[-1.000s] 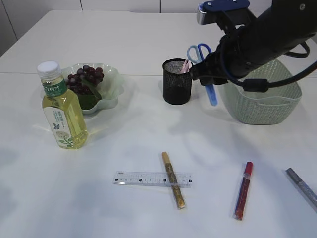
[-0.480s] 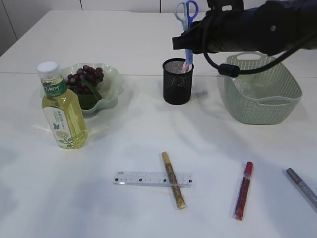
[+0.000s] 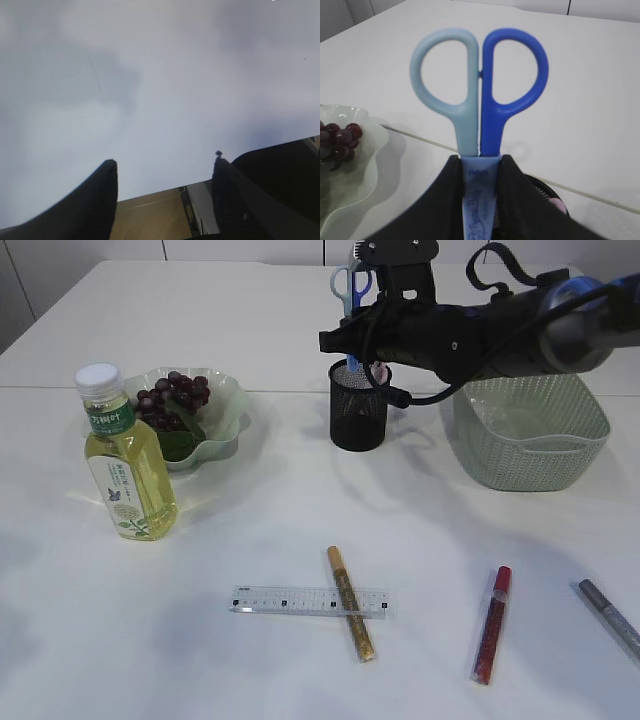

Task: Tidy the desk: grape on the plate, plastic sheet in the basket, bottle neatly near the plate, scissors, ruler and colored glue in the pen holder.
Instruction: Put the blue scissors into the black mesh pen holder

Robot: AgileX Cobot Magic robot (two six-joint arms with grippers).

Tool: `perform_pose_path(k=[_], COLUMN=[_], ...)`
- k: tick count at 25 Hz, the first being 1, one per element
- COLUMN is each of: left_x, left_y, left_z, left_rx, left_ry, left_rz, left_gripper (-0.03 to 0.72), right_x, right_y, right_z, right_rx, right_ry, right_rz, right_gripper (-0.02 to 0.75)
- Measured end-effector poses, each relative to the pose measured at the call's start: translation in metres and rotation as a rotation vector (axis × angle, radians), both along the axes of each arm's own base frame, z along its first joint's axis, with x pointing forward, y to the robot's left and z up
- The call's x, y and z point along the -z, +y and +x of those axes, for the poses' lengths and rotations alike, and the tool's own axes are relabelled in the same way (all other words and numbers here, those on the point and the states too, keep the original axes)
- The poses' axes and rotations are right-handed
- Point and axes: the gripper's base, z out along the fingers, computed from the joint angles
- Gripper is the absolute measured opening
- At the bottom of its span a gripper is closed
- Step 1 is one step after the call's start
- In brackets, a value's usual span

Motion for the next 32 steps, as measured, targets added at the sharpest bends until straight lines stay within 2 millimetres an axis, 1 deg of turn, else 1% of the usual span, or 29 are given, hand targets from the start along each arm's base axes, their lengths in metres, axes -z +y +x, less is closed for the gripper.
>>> perform_pose_path(k=[3,7,9,15,27,32], left_x=[0.000,-0.001,-0.001,-0.001,-0.001,-0.001], left_y=[0.000,-0.001,-0.001,0.000,0.000,0.000], left_z=[0.000,0.002,0.003,0.005,0.005,0.005], left_rx=[0.000,0.001,0.001,0.004,0.005,0.005], left_ry=[-0.002,-0.022,-0.031,-0.053,-0.056,-0.056], left_rz=[-0.001,-0.008,-0.011,-0.001,0.006,0.006], left_gripper=[0.435,0.435,0.435,0.435,0.435,0.435], right_x=[0.010,0.011,0.014,0.024,0.026,0.028], right_y=[-0.005,-0.011,-0.010,-0.009,-0.009,-0.009], right_z=[0.013,0.025,0.027,0.029,0.029,0.029], right_rx=[0.024,0.047,0.048,0.049,0.046,0.044], right_ry=[0.003,-0.022,-0.021,-0.004,0.017,0.038], right_rz=[0.009,0.025,0.027,0.021,0.015,0.009], right_gripper=[0.171,0.171,0.171,0.171,0.172,0.204])
